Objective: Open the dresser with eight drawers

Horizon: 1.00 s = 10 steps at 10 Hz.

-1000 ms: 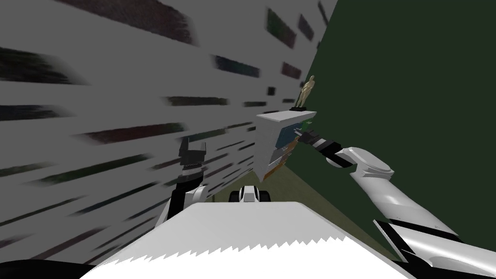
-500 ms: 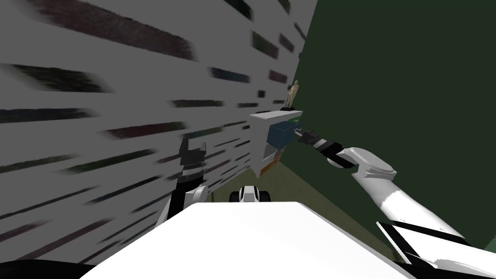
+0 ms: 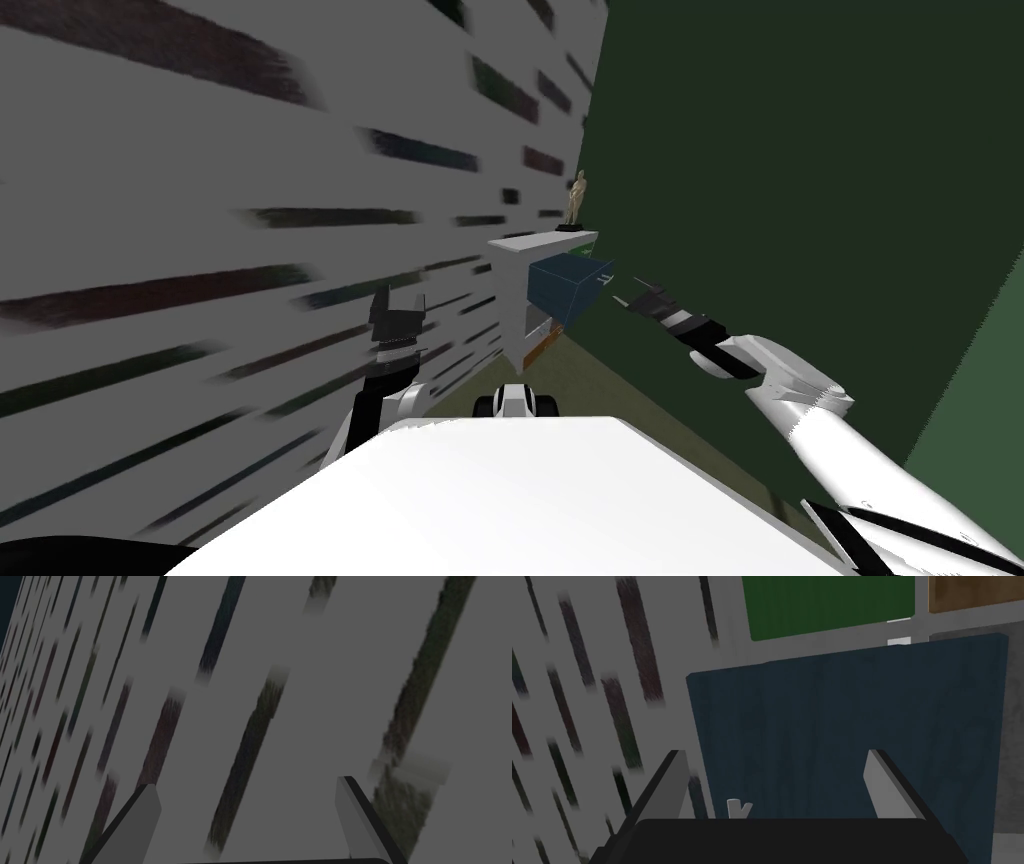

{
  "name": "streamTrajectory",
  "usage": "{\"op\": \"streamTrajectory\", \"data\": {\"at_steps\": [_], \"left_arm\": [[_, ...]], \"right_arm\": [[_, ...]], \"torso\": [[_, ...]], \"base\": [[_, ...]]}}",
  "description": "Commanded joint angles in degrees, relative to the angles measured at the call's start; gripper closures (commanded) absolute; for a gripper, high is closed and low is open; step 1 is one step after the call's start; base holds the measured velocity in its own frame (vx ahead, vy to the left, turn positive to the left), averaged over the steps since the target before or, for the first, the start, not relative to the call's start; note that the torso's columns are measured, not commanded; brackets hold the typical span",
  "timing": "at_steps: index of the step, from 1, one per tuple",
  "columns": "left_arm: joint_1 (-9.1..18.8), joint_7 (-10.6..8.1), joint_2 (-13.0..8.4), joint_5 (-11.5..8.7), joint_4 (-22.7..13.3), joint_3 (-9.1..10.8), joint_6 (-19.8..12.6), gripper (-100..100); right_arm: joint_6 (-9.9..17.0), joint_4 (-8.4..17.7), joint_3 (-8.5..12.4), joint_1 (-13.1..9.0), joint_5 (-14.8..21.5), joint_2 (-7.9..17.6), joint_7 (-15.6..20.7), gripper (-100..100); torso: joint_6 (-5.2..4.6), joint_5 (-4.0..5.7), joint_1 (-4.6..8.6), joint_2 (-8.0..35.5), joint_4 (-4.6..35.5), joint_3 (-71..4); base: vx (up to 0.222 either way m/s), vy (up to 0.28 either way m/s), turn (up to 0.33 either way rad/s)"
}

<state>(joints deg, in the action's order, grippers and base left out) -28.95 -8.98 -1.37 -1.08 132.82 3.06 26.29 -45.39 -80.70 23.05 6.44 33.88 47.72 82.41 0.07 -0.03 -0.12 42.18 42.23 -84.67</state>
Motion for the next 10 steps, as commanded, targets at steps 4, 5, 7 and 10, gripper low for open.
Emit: {"op": "streamTrajectory", "data": {"at_steps": [4,5,7,10], "left_arm": [[0.0,0.00,0.0,0.0,0.0,-0.03,0.0,0],[0.0,0.00,0.0,0.0,0.0,-0.02,0.0,0],[0.0,0.00,0.0,0.0,0.0,-0.02,0.0,0],[0.0,0.00,0.0,0.0,0.0,-0.02,0.0,0]], "right_arm": [[-0.4,2.5,-0.4,1.1,-9.8,0.2,-9.3,-100],[-0.4,2.5,-0.4,1.1,-11.5,0.2,-11.0,-100],[0.7,2.2,0.1,0.7,-10.9,3.2,-12.4,-100],[2.2,1.8,0.8,0.1,-11.5,7.0,-15.6,-100]], "torso": [[-0.08,-0.03,-0.05,0.3,0.1,0.2],[-0.06,0.03,0.11,0.0,0.0,0.1],[-0.06,0.03,0.13,0.0,0.0,0.0],[-0.07,0.02,0.08,0.1,0.1,0.1]], "base": [[-0.022,0.006,-0.003],[-0.010,0.009,0.002],[-0.011,0.031,-0.003],[-0.013,0.035,-0.002]]}}
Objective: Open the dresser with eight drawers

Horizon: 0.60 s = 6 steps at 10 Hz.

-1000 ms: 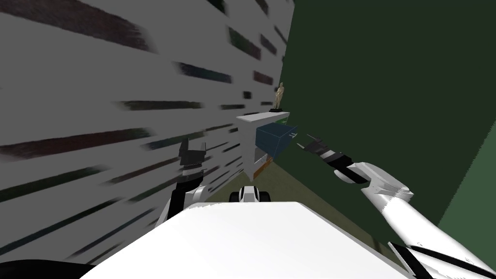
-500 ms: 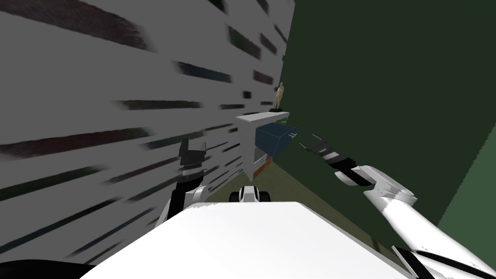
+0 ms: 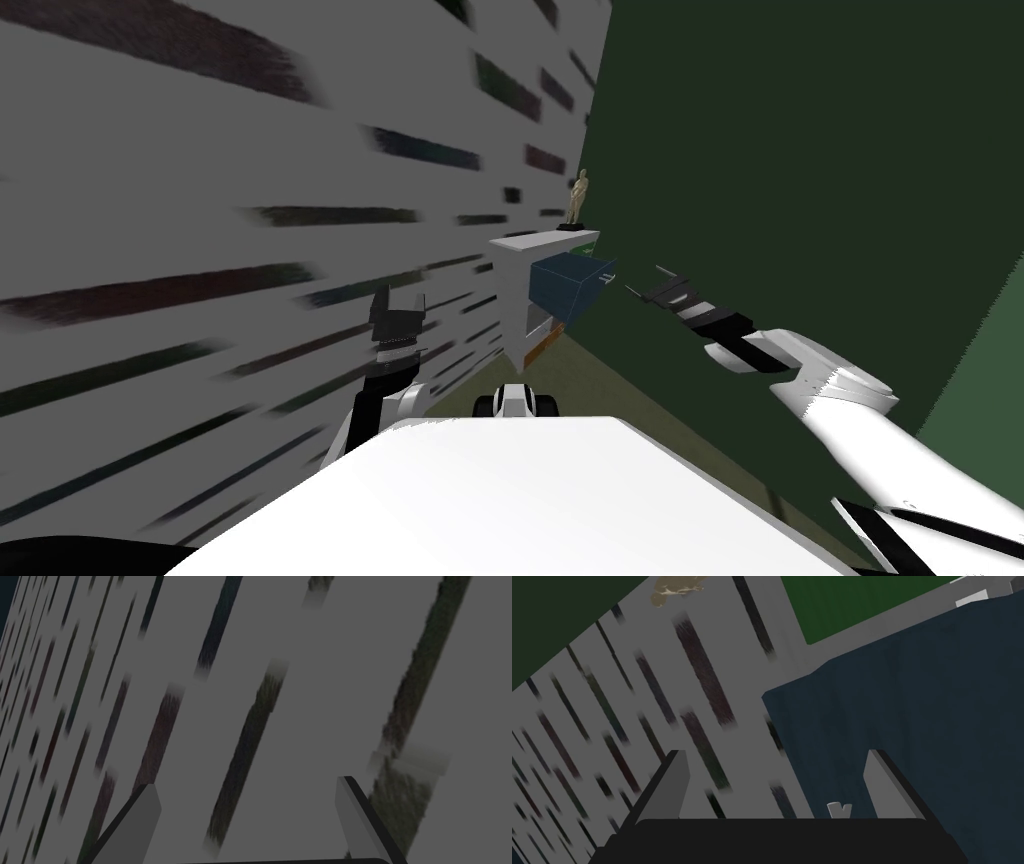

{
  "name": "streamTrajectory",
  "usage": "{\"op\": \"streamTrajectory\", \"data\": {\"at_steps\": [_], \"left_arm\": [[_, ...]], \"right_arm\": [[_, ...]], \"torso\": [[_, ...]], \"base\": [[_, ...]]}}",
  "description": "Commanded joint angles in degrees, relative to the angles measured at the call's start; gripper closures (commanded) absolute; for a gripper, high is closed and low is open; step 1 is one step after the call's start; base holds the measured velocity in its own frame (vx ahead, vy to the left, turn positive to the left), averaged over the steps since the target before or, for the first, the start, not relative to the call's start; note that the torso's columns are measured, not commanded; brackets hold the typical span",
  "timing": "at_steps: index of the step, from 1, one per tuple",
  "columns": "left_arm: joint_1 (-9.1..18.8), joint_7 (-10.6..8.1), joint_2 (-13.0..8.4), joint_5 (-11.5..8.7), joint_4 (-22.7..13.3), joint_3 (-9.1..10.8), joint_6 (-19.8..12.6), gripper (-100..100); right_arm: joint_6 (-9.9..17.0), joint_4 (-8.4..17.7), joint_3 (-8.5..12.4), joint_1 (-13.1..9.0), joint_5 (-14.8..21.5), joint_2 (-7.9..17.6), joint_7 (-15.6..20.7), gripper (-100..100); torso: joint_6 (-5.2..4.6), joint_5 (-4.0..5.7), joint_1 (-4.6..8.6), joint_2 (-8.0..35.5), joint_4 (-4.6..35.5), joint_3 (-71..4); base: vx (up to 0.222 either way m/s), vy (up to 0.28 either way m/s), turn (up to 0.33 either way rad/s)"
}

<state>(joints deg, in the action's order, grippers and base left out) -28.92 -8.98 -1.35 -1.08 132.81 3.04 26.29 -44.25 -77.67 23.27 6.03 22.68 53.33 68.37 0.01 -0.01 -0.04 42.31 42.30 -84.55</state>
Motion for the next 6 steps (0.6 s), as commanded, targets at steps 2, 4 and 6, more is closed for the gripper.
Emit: {"op": "streamTrajectory", "data": {"at_steps": [2,4,6], "left_arm": [[0.0,0.00,0.0,0.0,0.0,0.00,0.0,0],[0.0,0.00,0.0,0.0,0.0,0.00,0.0,0],[0.0,0.00,0.0,0.0,0.0,0.00,0.0,0]], "right_arm": [[0.6,-0.7,0.3,0.3,-0.2,0.8,-1.1,0],[0.6,-0.6,0.3,0.3,-0.2,0.8,-1.0,0],[0.6,-0.6,0.3,0.3,-0.2,0.8,-1.0,0]], "torso": [[-0.01,0.05,0.11,0.0,0.0,0.0],[-0.01,0.03,0.09,-0.1,0.0,0.0],[-0.01,0.01,0.03,0.0,0.0,0.0]], "base": [[-0.003,0.007,-0.001],[0.000,0.000,0.000],[0.000,0.000,0.000]]}}
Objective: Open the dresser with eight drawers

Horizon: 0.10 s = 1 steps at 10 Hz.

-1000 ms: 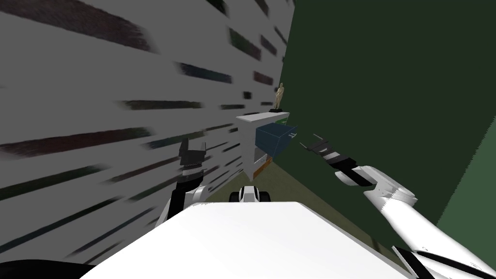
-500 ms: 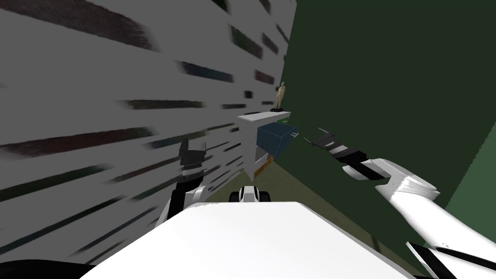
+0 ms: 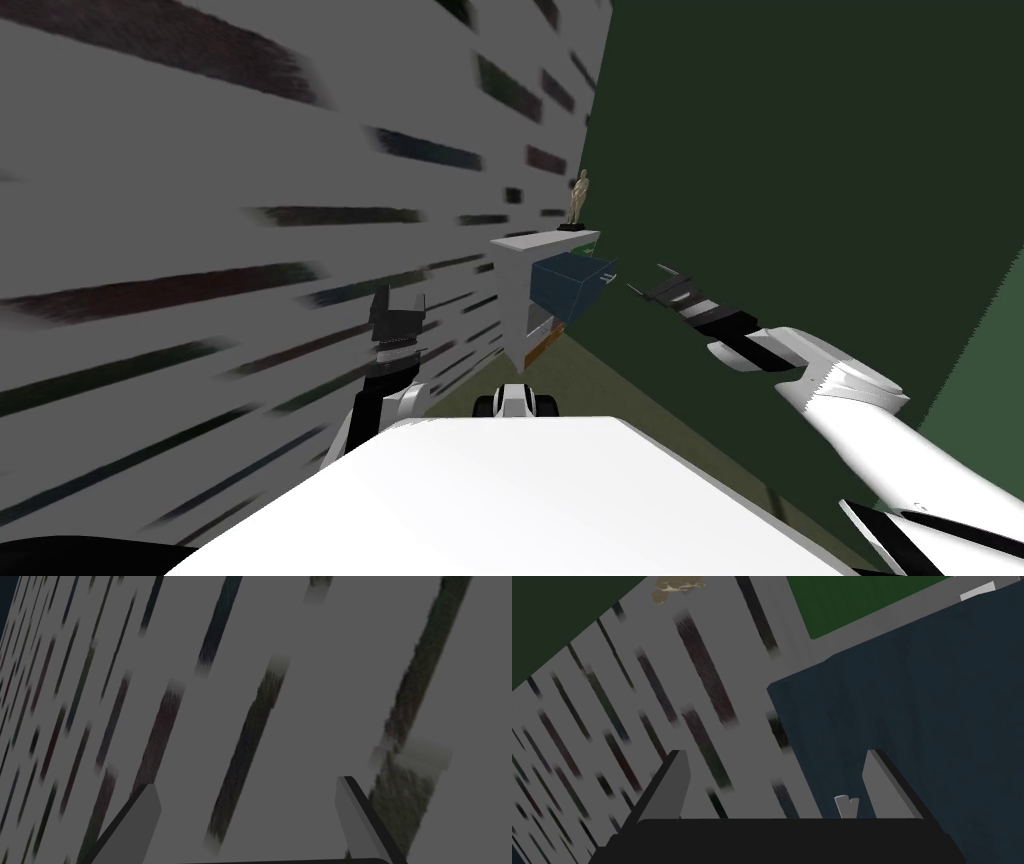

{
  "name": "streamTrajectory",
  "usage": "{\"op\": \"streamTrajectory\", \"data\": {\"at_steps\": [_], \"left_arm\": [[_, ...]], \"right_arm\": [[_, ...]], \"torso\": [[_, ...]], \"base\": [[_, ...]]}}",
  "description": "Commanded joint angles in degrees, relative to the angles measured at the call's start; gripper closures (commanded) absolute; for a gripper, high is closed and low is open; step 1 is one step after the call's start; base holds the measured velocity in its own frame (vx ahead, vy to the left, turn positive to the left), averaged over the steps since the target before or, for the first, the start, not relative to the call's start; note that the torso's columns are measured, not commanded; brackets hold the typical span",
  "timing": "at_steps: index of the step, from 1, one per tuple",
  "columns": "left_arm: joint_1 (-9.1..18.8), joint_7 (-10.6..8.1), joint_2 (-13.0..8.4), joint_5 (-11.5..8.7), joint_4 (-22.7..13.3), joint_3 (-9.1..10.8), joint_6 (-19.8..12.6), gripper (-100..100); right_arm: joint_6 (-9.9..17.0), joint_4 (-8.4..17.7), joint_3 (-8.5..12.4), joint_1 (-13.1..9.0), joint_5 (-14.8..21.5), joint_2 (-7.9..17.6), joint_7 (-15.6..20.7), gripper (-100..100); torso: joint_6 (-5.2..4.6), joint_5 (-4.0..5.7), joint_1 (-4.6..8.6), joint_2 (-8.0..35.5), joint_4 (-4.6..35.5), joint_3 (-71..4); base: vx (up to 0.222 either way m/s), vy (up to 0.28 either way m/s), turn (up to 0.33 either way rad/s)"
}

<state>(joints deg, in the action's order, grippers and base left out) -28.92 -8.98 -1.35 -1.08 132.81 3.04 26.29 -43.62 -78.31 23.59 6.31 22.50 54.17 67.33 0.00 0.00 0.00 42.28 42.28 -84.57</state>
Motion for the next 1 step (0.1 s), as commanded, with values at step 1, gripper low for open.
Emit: {"op": "streamTrajectory", "data": {"at_steps": [1], "left_arm": [[0.0,0.00,0.0,0.0,0.0,0.00,0.0,0]], "right_arm": [[0.0,0.0,0.0,0.0,0.0,0.0,0.0,0]], "torso": [[0.00,0.00,-0.01,0.0,0.0,0.0]], "base": [[0.000,0.000,0.000]]}}
